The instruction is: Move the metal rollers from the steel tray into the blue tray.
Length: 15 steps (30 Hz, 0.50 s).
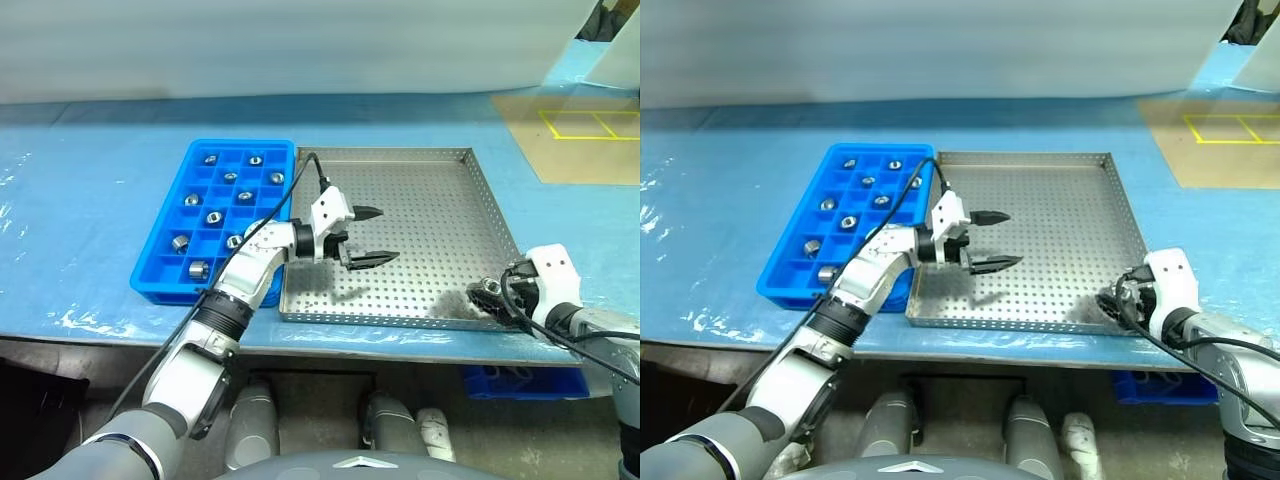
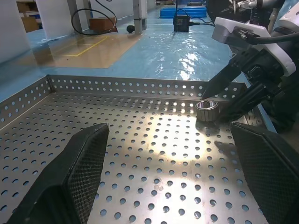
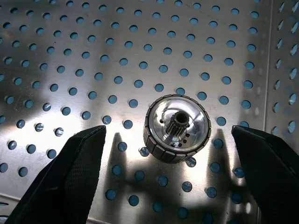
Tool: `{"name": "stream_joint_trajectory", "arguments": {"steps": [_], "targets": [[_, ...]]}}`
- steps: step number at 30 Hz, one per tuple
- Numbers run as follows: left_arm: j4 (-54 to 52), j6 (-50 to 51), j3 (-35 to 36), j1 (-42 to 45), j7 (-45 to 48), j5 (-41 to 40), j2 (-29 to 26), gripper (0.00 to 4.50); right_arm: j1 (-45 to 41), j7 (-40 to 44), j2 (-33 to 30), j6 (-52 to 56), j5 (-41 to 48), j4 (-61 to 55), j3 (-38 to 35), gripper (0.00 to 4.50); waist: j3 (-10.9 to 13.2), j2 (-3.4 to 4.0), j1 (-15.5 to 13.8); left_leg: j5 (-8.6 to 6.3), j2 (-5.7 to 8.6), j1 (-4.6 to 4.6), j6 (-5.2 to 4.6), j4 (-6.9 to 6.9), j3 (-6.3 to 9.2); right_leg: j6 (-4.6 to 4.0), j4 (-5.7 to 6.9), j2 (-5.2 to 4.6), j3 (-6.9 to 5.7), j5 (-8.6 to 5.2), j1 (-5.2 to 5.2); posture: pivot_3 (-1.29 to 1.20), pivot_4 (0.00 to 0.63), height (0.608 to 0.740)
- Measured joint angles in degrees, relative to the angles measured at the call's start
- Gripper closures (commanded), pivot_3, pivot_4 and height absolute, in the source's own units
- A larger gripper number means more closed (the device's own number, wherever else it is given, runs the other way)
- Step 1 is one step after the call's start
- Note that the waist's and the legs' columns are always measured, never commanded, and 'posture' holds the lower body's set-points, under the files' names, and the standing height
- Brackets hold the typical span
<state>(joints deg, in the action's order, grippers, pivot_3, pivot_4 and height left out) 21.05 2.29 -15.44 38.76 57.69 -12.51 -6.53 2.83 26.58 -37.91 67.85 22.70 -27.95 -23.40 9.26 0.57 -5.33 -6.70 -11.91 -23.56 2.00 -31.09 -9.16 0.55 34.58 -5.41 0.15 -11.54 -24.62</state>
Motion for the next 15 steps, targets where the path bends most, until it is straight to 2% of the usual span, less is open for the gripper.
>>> {"name": "stream_joint_trajectory", "arguments": {"steps": [4,5,8,13,14,15], "targets": [[-0.04,0.06,0.02,-0.16,-0.30,0.00,-0.02,0.11,-0.03,-0.32,1.34,-0.54,0.17,1.56,0.00,0.07,0.00,-0.01,-0.04,0.00,0.00,-0.01,0.00,0.00,0.00,0.00,0.00,-0.01,0.00,0.00,0.00,-0.11,0.150,0.740],[-0.07,0.07,0.02,-0.17,-0.37,0.00,-0.04,0.11,-0.03,-0.43,1.77,-0.73,0.21,2.04,0.03,0.23,0.00,-0.01,-0.06,0.00,0.01,-0.02,0.00,0.00,0.00,0.00,0.00,-0.01,0.00,0.00,0.00,-0.11,0.150,0.740],[-0.19,0.15,0.06,-0.20,-0.42,0.00,-0.29,0.11,-0.30,-1.25,2.89,-1.83,0.19,2.90,-0.11,0.90,0.01,-0.09,-0.02,-0.01,0.01,-0.01,-0.01,-0.01,0.00,0.00,-0.02,-0.01,-0.01,0.00,0.01,-0.10,0.150,0.740],[-0.53,0.30,0.06,-0.22,-0.46,-0.01,-0.42,0.11,-0.32,-1.79,3.38,-3.05,0.19,3.62,-0.15,2.71,0.03,-0.16,0.09,0.00,-0.01,0.04,0.00,-0.01,0.00,0.01,-0.02,0.00,0.00,0.00,0.01,-0.10,0.150,0.740],[-0.68,0.42,0.06,-0.25,-0.46,0.00,-0.48,0.11,-0.32,-1.83,3.40,-3.24,0.19,3.73,-0.15,2.91,0.04,-0.16,0.11,0.00,0.00,0.03,0.00,-0.01,0.00,0.01,-0.02,0.00,0.00,0.00,0.01,-0.10,0.150,0.740],[-1.10,0.60,0.06,-0.37,-0.46,-0.01,-0.63,0.11,-0.36,-1.91,3.45,-3.62,0.20,4.01,-0.15,2.91,0.05,-0.19,0.13,0.00,0.00,0.03,0.00,-0.02,0.00,0.01,-0.04,0.00,0.00,0.00,0.01,-0.10,0.150,0.740]]}}
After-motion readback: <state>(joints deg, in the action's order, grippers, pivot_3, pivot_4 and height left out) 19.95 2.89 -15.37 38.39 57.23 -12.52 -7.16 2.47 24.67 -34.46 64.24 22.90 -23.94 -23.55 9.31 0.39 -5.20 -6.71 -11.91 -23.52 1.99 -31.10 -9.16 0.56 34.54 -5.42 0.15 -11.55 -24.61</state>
